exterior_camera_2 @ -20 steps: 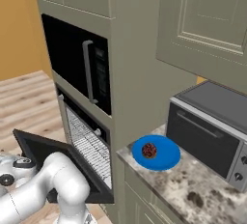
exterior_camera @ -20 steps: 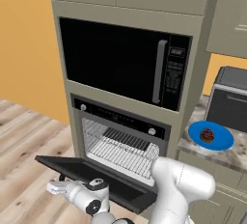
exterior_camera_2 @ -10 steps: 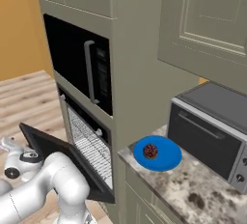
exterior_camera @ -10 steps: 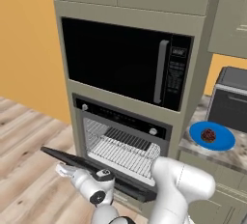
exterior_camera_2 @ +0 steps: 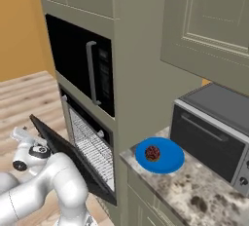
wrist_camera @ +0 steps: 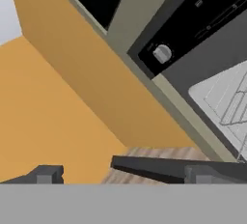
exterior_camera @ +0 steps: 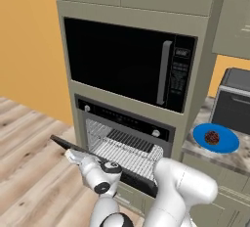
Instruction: Take the baked cake out of the oven and place it on the plate for cooling. Then close the oven door.
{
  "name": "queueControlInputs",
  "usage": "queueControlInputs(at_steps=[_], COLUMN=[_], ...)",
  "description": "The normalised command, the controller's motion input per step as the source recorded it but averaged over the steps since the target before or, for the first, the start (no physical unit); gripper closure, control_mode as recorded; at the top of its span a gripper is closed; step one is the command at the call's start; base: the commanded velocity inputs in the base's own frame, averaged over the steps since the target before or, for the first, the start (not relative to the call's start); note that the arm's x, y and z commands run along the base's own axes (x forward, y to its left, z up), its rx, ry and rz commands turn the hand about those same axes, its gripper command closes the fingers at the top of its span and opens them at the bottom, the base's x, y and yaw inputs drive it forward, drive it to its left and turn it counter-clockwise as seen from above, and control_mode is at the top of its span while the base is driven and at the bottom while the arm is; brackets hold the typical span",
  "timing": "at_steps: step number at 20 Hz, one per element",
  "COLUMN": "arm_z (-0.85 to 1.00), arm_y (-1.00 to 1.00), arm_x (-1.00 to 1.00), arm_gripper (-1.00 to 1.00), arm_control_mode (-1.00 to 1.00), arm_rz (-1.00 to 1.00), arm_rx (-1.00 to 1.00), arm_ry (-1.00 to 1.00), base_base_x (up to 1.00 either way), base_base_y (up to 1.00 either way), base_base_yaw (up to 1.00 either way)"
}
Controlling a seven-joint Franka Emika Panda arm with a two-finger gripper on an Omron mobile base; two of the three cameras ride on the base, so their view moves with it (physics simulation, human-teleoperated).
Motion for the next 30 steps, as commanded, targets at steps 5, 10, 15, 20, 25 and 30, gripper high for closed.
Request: queueControlInputs(at_steps=[5,10,15,20,25,30], arm_z=[-0.6,-0.69,-0.79,-0.83,-0.71,-0.54], arm_y=[-0.35,-0.37,-0.43,-0.39,-0.24,0.11], arm_x=[0.22,0.18,0.21,0.29,0.37,0.44], arm_gripper=[-1.0,-1.0,-1.0,-1.0,-1.0,-1.0], arm_control_mode=[-1.0,-1.0,-1.0,-1.0,-1.0,-1.0], arm_rz=[-0.73,-0.74,-0.73,-0.69,-0.68,-0.49], arm_rx=[-0.18,-0.16,-0.14,-0.15,-0.18,-0.18], arm_ry=[-0.11,-0.1,-0.09,-0.07,-0.07,-0.17], base_base_x=[0.0,0.0,0.0,0.0,0.0,0.0], base_base_y=[0.0,0.0,0.0,0.0,0.0,0.0], base_base_yaw=[0.0,0.0,0.0,0.0,0.0,0.0])
